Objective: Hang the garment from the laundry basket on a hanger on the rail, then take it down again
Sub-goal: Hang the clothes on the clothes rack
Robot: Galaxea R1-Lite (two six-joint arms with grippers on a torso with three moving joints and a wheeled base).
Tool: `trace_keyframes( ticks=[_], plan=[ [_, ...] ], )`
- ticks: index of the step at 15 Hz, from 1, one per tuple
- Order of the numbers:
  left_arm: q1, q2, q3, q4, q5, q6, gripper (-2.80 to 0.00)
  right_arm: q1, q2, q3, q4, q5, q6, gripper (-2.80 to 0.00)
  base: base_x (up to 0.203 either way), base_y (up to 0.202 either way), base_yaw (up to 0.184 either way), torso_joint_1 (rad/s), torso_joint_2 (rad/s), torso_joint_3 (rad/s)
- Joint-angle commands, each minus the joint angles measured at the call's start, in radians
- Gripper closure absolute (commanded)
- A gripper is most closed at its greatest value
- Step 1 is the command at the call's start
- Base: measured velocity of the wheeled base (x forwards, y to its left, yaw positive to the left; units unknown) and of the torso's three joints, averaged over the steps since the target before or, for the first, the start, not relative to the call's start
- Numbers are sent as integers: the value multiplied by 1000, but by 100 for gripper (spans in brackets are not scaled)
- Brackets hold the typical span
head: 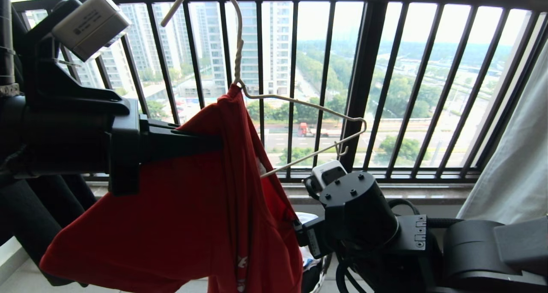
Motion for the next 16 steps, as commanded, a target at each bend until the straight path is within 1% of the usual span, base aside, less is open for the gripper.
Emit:
trace_keyframes(
  ticks=[1,2,5,6,7,11,14,15,16],
  plan=[
    [1,-1,0,0,-3,0,0,-2,16,1,12,-4,-1,-280,0,0,0,0,0,0],
    [1,-1,0,0,-3,0,0,-7,7,-2,35,-4,-1,-280,0,0,0,0,0,0],
    [1,-1,0,0,-3,0,0,-11,-7,-2,43,-5,-1,-280,0,0,0,0,0,0],
    [1,-1,0,0,-3,0,0,-11,-10,-3,43,-4,-1,-132,0,0,0,0,0,0],
    [1,-1,0,0,-3,0,0,-11,-14,-3,43,-4,-1,0,0,0,0,0,0,0],
    [1,-1,0,0,-3,0,0,-22,-14,-3,43,-4,-2,0,0,0,0,0,0,0],
    [1,-7,0,1,-3,-3,0,-69,-17,-5,42,6,-11,0,0,0,0,0,0,0],
    [0,-19,7,1,-4,-6,0,-105,-19,-10,40,31,-17,0,0,0,0,0,0,0],
    [1,-18,11,0,-5,-6,0,-140,-32,-20,41,75,-20,0,0,0,0,0,0,0]
  ],
)
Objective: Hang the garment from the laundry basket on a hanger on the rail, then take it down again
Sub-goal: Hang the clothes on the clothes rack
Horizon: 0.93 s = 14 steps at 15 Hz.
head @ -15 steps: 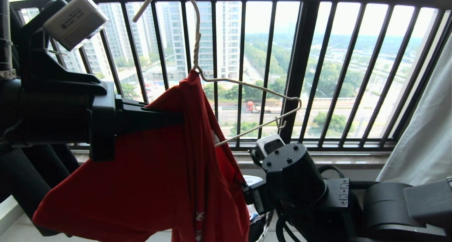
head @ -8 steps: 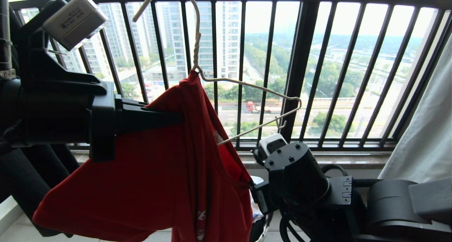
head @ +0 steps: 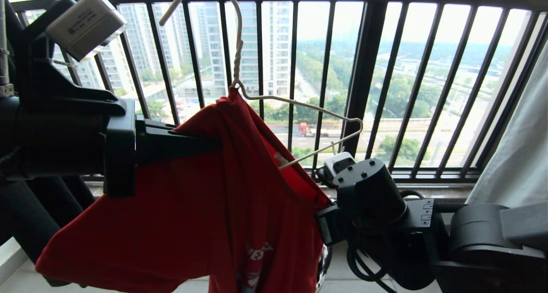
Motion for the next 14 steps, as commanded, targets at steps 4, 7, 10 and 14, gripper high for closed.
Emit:
trace_keyframes(
  ticks=[4,7,10,14],
  plan=[
    [0,-3,3,-2,-4,-4,0,-141,-87,-35,4,137,-11,0,0,0,0,0,0,0],
    [0,8,3,0,-4,-2,0,-192,-129,-40,6,225,-16,0,0,0,0,0,0,0],
    [0,17,3,0,-4,-1,0,-238,-143,-58,8,246,-18,0,0,0,0,0,0,0],
    [-1,27,8,0,-6,6,0,-281,-164,-72,11,292,-18,0,0,0,0,0,0,0]
  ],
)
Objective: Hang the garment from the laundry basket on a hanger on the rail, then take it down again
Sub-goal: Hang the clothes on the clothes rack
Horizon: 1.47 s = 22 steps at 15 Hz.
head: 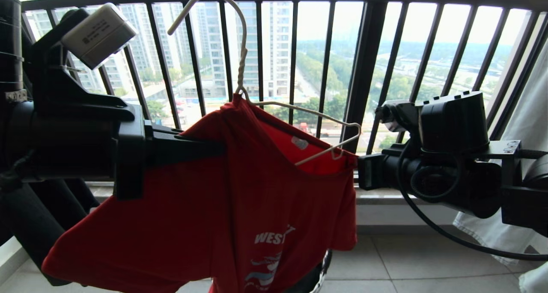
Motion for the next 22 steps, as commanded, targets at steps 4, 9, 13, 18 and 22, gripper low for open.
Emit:
trace_keyframes(
  ticks=[4,9,13,18,22],
  plan=[
    [3,49,4,-28,1,10,0,-49,-62,-62,136,56,11,0,0,0,0,0,0,0],
    [4,68,30,-55,1,27,0,-88,-109,-112,236,131,28,0,0,0,0,0,0,0],
    [2,82,54,-55,0,72,0,-151,-115,-158,304,209,39,0,0,0,0,0,0,0],
    [2,57,93,-135,-8,70,0,-175,-80,-172,347,258,38,0,0,0,0,0,0,0],
    [2,37,162,-258,-9,65,0,-197,-50,-183,347,276,39,0,0,0,0,0,0,0]
  ],
)
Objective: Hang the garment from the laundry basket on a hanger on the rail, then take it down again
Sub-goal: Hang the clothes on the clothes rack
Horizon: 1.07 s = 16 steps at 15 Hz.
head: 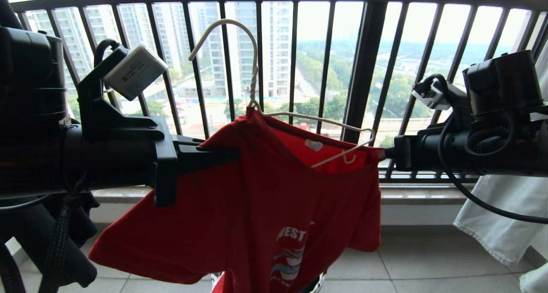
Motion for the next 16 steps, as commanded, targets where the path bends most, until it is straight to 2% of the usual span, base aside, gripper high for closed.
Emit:
trace_keyframes(
  ticks=[1,3,12,16],
  plan=[
    [0,-5,14,-5,-3,3,0,-13,17,-11,1,3,4,0,0,0,0,0,0,0],
    [-2,8,16,-4,-3,6,0,-20,17,-26,2,8,38,0,0,0,0,0,0,0],
    [-3,84,16,-6,-1,31,0,-35,4,-39,4,19,44,0,0,0,0,0,0,0],
    [-35,113,16,-6,-1,29,0,-31,-8,-36,4,19,44,0,0,0,0,0,0,0]
  ],
)
